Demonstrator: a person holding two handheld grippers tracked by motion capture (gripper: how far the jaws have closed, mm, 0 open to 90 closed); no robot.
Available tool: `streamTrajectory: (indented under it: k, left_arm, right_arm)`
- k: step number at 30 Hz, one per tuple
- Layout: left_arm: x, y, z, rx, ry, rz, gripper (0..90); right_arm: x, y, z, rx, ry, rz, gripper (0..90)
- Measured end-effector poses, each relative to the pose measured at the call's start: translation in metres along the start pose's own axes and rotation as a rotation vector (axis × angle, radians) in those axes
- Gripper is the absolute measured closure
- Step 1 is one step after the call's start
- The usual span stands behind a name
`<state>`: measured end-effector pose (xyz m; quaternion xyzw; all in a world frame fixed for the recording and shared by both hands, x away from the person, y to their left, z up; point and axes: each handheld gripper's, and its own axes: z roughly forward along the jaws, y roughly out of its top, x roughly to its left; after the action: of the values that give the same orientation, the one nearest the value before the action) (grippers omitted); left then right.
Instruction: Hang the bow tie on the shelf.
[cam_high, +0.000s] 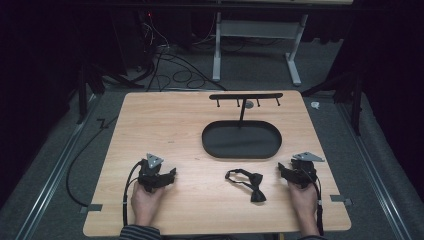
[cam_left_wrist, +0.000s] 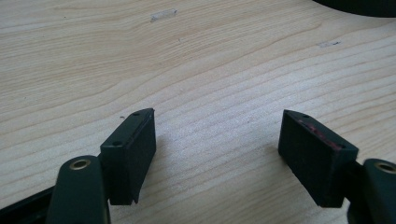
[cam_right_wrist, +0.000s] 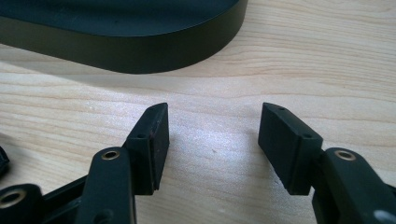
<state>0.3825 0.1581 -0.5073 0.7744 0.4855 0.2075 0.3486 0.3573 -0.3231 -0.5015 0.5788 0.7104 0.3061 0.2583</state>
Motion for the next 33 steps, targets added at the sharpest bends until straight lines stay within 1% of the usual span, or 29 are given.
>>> streamTrajectory:
  k: [20, 25, 29, 30, 33]
  left_arm:
    - [0.0, 0.0001, 0.0, 0.0, 0.001, 0.0, 28.3]
    - [0.0003, 0.0002, -0.0001, 0.002, -0.001, -0.001, 28.5]
    - [0.0003, 0.0002, -0.0002, 0.003, -0.001, 0.0, 28.4]
    - [0.0002, 0.0002, -0.0001, 0.002, 0.0, 0.0, 28.2]
    - [0.0, 0.0001, 0.0, 0.001, 0.0, -0.001, 28.1]
  right_arm:
    - [0.0001, 0.0, -0.0001, 0.001, 0.002, -0.002, 43.8]
    - [0.0004, -0.0002, -0.0003, 0.001, 0.016, -0.009, 43.2]
    - [0.0007, -0.0003, -0.0005, 0.001, 0.029, -0.027, 43.2]
    - [0.0009, -0.0012, -0.0015, 0.001, 0.042, -0.032, 43.3]
    - [-0.0007, -0.0035, -0.0041, 0.0, 0.055, -0.032, 43.7]
